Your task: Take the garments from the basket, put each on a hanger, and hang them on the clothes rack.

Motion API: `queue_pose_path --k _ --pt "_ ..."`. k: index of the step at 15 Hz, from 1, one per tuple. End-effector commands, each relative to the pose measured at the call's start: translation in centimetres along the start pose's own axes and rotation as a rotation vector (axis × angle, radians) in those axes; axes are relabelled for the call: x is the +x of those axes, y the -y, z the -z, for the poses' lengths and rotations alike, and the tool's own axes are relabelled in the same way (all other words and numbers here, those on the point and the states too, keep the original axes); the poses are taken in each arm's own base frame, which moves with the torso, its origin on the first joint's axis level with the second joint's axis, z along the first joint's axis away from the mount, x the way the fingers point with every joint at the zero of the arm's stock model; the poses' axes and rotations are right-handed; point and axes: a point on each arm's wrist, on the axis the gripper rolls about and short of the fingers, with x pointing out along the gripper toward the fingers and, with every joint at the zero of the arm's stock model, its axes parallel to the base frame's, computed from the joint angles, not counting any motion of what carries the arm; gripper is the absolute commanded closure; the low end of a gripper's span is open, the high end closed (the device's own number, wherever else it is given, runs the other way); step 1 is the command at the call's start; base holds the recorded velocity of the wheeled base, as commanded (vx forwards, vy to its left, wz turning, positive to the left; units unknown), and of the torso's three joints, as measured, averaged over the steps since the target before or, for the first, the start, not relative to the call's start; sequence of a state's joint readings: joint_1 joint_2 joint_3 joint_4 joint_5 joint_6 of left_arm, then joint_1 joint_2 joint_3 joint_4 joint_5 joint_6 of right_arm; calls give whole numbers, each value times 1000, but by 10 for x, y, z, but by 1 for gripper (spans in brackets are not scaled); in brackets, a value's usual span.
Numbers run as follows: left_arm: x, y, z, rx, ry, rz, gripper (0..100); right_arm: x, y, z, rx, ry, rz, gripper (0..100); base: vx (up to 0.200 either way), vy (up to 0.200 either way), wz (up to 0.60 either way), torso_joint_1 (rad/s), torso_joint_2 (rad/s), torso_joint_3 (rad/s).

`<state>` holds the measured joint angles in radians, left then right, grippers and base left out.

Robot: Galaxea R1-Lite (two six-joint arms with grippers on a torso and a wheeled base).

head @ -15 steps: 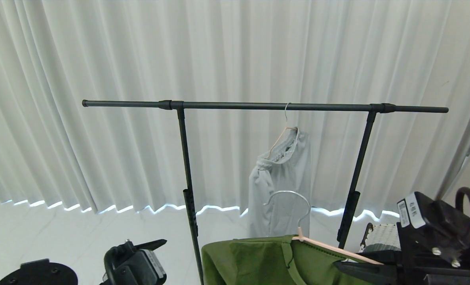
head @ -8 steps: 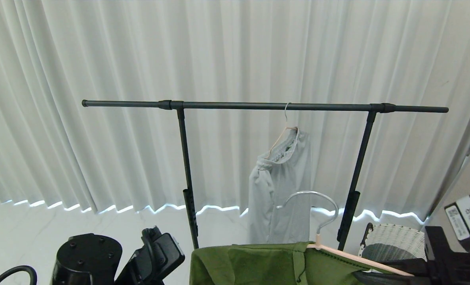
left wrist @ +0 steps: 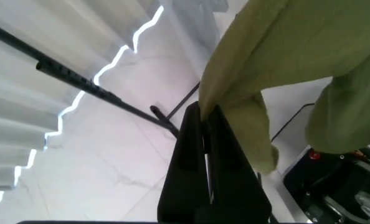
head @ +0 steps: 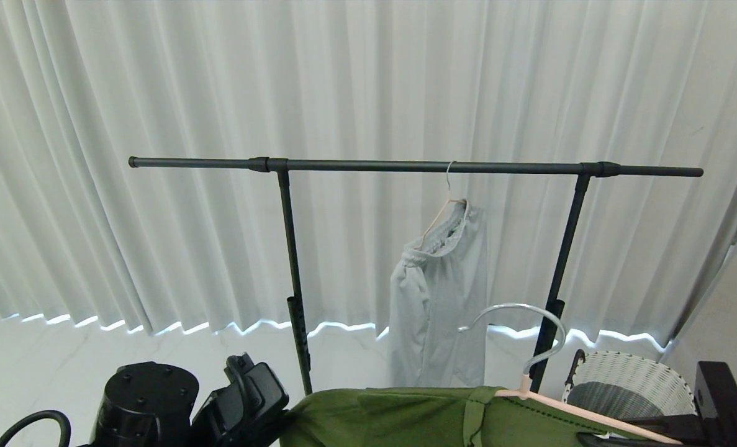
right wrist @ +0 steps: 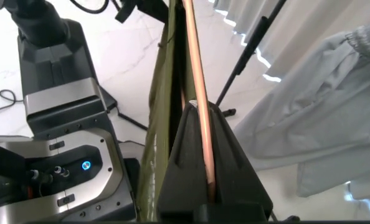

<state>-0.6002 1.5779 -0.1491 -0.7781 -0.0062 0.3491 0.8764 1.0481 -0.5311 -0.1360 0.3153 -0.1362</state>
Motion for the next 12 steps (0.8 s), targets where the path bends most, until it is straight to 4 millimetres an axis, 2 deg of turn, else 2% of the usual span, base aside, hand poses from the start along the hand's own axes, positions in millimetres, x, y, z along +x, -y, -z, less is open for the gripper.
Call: queue_pose_path --k 1,6,7,12 --pt "0 -9 9 -31 -42 -53 100 -6 0 0 3 6 14 100 0 0 0 0 0 0" --pt "-2 -10 8 0 -37 -73 100 -9 4 2 17 2 52 100 0 0 0 0 0 0" --pt "-2 -10 7 -1 -23 -85 0 -10 7 3 27 -2 74 100 0 0 0 0 0 0" --pt "-3 -12 2 -2 25 -115 0 -14 16 5 55 -3 147 100 0 0 0 0 0 0"
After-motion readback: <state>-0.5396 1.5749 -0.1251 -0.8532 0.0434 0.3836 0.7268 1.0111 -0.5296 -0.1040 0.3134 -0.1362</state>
